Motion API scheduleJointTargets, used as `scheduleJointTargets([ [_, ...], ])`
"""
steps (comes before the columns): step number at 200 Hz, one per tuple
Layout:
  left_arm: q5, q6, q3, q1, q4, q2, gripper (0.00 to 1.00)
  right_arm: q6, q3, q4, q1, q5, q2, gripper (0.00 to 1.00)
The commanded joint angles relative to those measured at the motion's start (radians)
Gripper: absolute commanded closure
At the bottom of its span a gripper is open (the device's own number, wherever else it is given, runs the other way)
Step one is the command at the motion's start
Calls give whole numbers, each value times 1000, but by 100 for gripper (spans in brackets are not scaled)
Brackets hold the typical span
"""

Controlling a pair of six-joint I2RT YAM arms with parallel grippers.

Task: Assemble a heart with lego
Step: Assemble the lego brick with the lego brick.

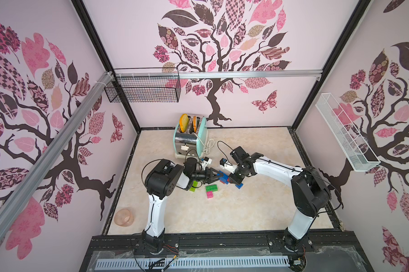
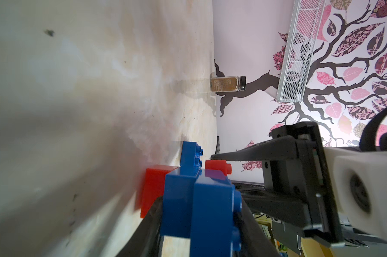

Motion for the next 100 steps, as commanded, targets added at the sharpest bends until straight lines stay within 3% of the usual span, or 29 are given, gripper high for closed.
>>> scheduleJointTargets([
  [1,20,16,2,-6,1,15,62,0,1,35,-8,-16,-23,75],
  [100,24,11,3,-6,1,15,62,-16,-15,46,5,-95,-3,75],
])
